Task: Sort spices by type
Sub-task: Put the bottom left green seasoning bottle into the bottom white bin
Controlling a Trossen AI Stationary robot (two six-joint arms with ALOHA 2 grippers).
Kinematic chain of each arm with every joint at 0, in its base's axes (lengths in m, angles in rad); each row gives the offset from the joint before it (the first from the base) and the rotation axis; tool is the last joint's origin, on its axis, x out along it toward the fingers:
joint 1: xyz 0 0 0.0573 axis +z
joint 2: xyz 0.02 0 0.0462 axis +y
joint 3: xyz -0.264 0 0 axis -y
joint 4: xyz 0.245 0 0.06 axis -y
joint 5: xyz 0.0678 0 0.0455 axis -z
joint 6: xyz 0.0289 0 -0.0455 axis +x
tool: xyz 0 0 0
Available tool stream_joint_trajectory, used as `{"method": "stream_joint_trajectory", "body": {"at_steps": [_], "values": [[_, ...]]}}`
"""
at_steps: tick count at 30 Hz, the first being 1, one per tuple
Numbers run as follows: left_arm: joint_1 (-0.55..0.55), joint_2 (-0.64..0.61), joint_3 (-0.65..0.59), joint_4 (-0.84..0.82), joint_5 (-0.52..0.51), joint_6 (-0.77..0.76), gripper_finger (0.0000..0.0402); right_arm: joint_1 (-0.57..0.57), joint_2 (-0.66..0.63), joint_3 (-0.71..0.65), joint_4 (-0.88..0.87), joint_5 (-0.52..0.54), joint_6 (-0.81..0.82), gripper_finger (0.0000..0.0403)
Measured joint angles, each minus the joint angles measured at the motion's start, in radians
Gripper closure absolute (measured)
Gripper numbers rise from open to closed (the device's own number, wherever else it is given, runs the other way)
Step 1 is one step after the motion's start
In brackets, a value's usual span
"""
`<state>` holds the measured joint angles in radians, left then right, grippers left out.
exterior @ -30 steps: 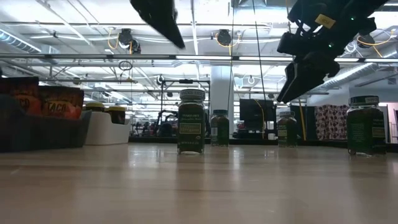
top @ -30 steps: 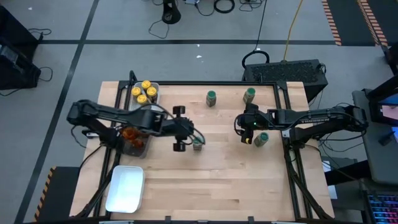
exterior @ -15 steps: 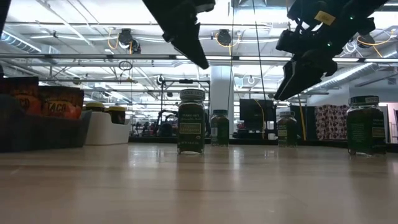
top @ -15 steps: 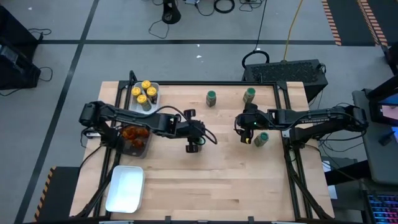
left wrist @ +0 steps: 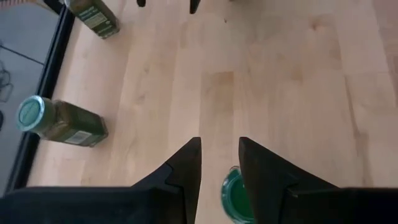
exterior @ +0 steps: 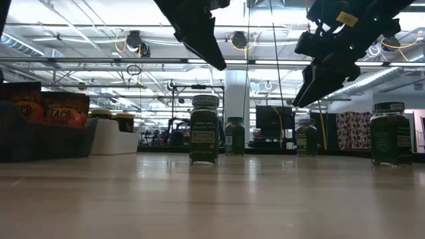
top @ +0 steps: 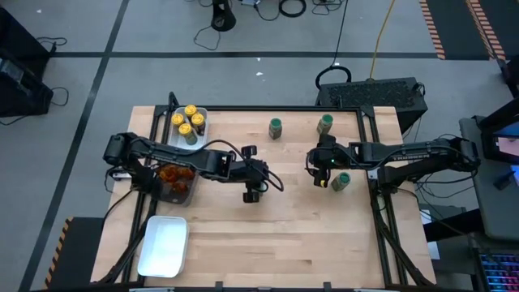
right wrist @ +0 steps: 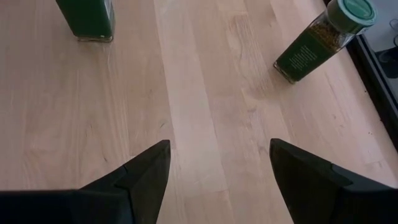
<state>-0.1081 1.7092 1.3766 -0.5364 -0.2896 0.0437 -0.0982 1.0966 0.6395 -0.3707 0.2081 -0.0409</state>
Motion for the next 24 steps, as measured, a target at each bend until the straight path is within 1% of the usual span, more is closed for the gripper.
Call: {"method": "stream_joint_trajectory", "body": {"at_steps": [8,11,14,17,20,24], "values": [[0.0,0.002,0.0,0.0,-0.002,-0.039,0.0287,0.0,0.0,0.0,0.0,0.0,-0.004,0.0145],[0.0,0.007,0.0,-0.001,-0.005,-0.039,0.0273,0.0,0.0,0.0,-0.001,0.0,-0.004,0.0145],[0.0,0.007,0.0,0.0,-0.008,-0.039,0.0241,0.0,0.0,0.0,-0.001,0.0,-0.004,0.0145],[0.0,0.007,0.0,0.0,-0.009,-0.043,0.02,0.0,0.0,0.0,-0.001,0.0,-0.004,0.0145],[0.0,0.007,0.0,0.002,-0.009,-0.089,0.0158,0.0,0.0,0.0,-0.001,0.0,-0.004,0.0145],[-0.005,0.034,0.002,0.005,-0.012,-0.099,0.0107,0.0,0.0,0.0,0.0,0.0,-0.005,0.0145]]}}
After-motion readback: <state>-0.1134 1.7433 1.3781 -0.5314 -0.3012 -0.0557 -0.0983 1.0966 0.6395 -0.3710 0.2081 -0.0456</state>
